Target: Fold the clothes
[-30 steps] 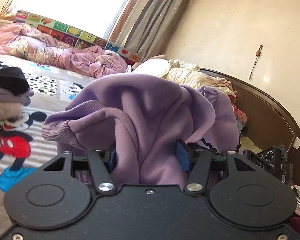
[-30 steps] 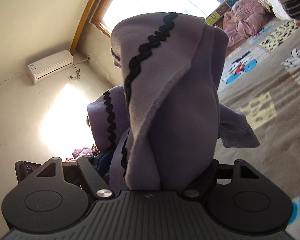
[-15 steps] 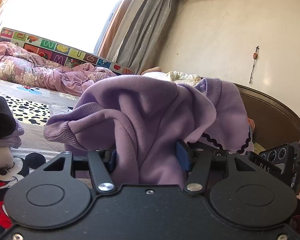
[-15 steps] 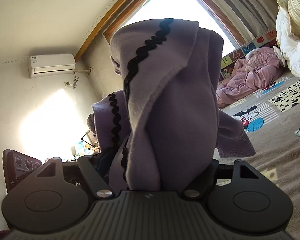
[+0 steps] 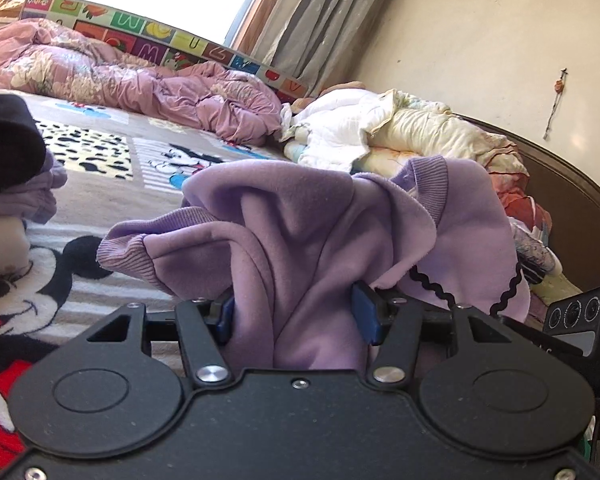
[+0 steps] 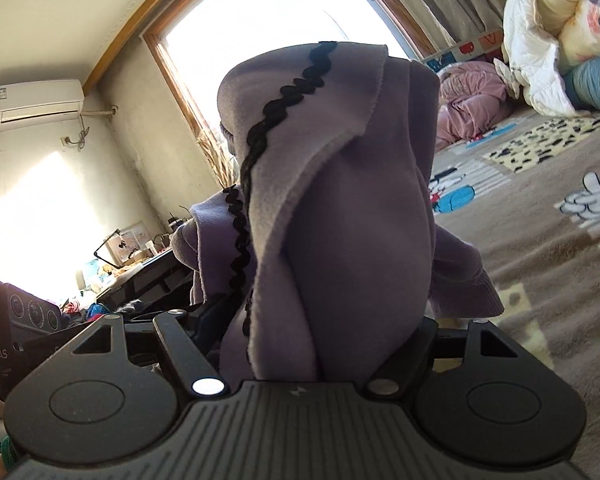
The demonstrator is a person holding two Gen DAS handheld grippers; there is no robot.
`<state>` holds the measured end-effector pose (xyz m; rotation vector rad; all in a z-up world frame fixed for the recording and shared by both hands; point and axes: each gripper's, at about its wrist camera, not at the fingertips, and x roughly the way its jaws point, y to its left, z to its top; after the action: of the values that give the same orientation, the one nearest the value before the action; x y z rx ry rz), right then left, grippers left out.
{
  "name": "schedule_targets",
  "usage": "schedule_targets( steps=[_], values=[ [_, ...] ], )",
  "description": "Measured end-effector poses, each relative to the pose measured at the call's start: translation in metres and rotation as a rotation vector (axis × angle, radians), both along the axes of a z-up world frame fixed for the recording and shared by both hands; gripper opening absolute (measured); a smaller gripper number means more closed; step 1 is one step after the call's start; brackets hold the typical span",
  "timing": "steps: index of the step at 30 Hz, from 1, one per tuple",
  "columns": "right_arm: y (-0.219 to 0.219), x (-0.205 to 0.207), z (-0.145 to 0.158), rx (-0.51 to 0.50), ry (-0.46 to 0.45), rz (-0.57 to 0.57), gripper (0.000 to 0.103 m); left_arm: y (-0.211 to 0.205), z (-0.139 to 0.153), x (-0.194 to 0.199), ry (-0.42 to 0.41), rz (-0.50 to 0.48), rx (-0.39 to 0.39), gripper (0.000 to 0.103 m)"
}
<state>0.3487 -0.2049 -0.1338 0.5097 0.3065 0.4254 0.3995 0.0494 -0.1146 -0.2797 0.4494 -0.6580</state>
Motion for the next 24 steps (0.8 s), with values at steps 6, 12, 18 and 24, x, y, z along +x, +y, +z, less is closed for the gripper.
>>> schedule_targets(
  steps=[6,12,18,24],
  values=[
    [0.009,0.008,-0.015,-0.012,0.127,-0.011,0.076,-0.004,-0.006,0.007,0.086,0.064,0.087,0.075],
    [0.013,0.009,-0.008,-0.049,0.207,-0.039,0.087,0.005,0.005,0.005,0.115,0.119,0.135,0.086],
    [0.0,-0.005,0.003,-0.031,0.252,-0.061,0.093,0.02,0.031,-0.004,0.067,0.13,0.137,0.09],
    [-0.022,-0.02,0.024,-0.066,0.22,-0.09,0.096,0.032,0.052,-0.012,0.025,0.144,0.114,0.093]
  ],
)
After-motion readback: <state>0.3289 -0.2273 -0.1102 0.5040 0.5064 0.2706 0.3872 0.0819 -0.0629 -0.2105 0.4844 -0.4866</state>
